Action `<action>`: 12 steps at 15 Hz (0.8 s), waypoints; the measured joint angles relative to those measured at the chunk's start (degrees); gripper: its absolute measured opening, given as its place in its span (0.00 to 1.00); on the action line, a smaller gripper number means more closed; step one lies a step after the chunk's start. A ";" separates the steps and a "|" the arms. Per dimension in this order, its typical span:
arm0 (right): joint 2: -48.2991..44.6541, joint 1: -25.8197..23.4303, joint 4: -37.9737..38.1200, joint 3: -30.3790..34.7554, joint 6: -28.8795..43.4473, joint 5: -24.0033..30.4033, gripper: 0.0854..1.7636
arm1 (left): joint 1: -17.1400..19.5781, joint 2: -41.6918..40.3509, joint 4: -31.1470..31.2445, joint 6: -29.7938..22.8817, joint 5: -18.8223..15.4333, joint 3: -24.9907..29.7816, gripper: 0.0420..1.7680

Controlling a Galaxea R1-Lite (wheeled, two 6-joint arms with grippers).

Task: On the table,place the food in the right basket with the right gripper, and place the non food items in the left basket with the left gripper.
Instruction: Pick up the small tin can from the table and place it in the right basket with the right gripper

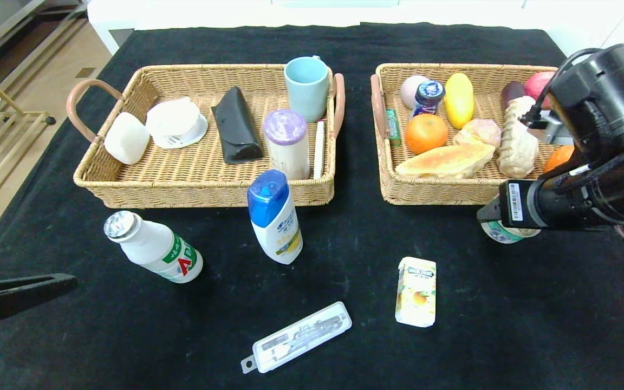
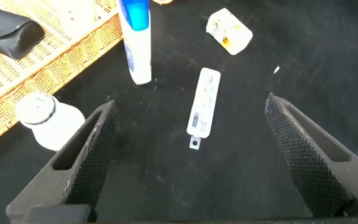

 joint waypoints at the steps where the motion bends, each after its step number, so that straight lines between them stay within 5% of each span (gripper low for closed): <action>1: -0.94 0.22 -0.11 -0.20 -1.18 -0.04 0.64 | 0.00 0.01 0.01 0.00 0.00 0.00 0.97; 4: -2.27 0.00 -1.76 -2.62 -4.40 -0.22 0.64 | 0.00 0.11 0.06 0.00 0.00 0.07 0.97; 12: 0.49 -0.35 -20.22 -5.88 -13.18 -0.09 0.64 | 0.00 0.23 0.06 0.02 0.00 0.09 0.97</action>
